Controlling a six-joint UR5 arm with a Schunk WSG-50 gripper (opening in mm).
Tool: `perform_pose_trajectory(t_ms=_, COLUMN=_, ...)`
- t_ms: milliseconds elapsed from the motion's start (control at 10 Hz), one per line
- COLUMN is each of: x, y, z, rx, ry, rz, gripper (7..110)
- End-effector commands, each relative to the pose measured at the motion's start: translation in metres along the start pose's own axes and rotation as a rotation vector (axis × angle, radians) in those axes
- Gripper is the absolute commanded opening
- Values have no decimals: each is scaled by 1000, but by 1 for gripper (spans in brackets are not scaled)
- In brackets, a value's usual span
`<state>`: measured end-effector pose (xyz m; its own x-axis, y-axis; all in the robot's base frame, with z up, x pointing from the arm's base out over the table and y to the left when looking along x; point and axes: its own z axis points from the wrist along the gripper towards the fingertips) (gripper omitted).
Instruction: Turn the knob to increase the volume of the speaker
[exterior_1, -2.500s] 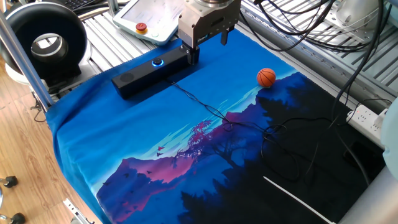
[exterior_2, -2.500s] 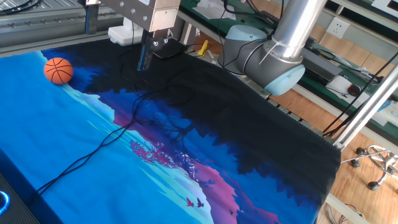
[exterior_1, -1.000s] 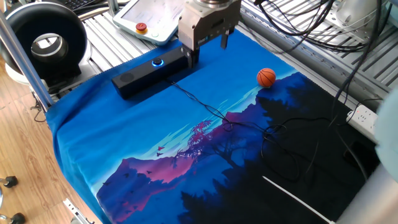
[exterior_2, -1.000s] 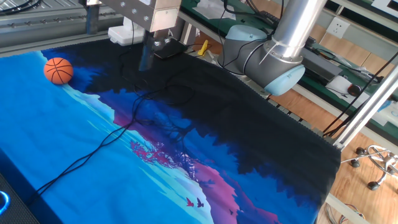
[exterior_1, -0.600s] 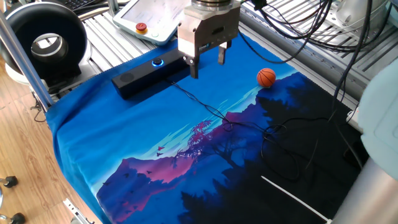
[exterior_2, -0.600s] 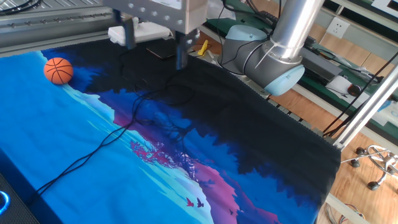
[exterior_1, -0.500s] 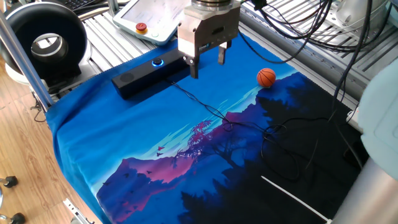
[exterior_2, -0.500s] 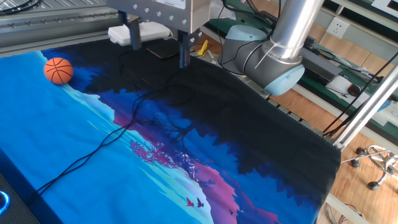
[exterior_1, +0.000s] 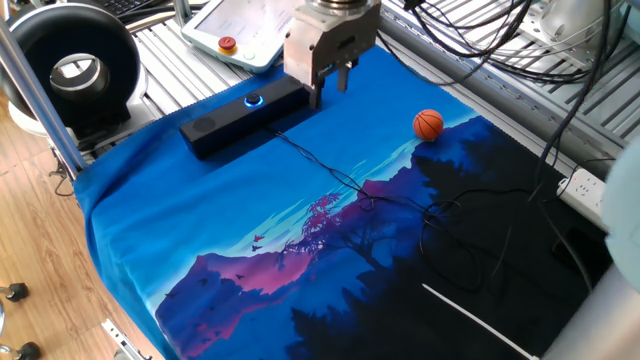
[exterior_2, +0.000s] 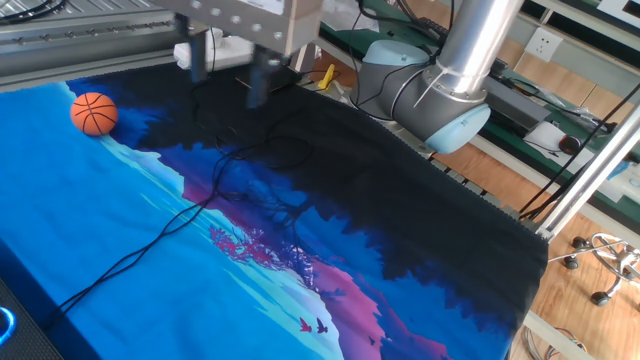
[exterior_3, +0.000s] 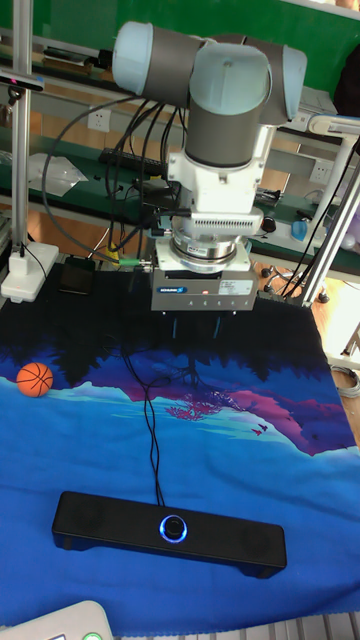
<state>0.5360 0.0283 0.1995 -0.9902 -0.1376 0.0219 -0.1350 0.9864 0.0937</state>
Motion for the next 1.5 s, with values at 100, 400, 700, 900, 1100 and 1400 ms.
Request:
perform_pose_trajectory(t_ms=100, x=-2, y=0, z=-4, rx=2, ry=-11, rz=12, gripper=7)
perform_pose_trajectory(t_ms=400, x=29, y=-11, z=-6, rx=51, ry=109, rz=106, gripper=7)
perform_pose_trajectory(t_ms=700, x=39, y=-19, z=-7, rx=89, ry=147, rz=152, gripper=7)
perform_pose_trajectory(t_ms=900, x=15, y=-11, z=-4, rx=51, ry=53, rz=108, gripper=7)
perform_pose_trajectory(t_ms=1100, x=-35, y=-35, z=-9, rx=135, ry=-153, rz=88, gripper=7)
perform_pose_trajectory(t_ms=1400, x=-24, y=-32, z=-7, rx=129, ry=-104, rz=45, gripper=7)
